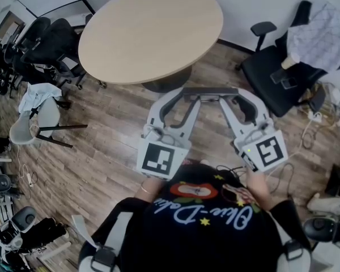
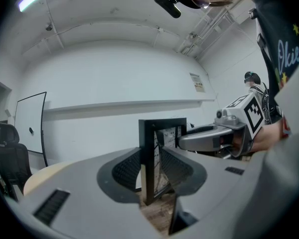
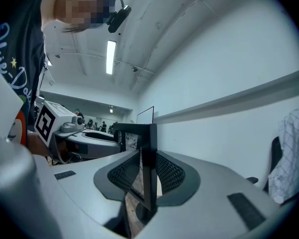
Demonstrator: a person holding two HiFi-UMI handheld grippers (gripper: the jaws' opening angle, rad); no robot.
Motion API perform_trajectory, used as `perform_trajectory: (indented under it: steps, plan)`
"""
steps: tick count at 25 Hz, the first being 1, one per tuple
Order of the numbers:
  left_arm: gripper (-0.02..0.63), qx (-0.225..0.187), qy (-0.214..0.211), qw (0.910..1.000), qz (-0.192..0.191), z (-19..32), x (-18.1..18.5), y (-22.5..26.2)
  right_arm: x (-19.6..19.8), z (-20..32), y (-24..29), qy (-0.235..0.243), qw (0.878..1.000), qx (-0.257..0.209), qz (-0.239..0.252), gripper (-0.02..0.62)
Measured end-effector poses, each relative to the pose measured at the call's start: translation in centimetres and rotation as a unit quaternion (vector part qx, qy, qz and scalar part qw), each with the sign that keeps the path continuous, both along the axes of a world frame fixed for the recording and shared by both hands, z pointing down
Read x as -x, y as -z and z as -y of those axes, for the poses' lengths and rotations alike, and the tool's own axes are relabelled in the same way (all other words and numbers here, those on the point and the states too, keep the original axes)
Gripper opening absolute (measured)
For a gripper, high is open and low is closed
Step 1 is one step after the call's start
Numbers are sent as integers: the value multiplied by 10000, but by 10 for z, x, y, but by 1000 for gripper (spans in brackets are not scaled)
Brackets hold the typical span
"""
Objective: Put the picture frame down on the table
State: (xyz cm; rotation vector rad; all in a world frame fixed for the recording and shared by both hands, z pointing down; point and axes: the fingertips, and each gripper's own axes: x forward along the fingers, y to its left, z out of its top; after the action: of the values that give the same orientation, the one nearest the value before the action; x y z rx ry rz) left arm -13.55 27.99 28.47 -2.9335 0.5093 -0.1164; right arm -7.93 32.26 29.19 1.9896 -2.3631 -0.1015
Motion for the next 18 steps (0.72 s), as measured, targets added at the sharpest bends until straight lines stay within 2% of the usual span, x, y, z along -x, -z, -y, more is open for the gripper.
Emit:
perform_trajectory:
  steps: [10, 18]
  plan:
    - [129, 88, 106, 9999, 99, -19, -19, -11, -20, -16, -9, 96, 9999, 73, 86, 84]
    - [129, 90, 55, 9999, 89, -1, -41, -16, -42, 1, -14, 32, 9999, 106, 115, 84]
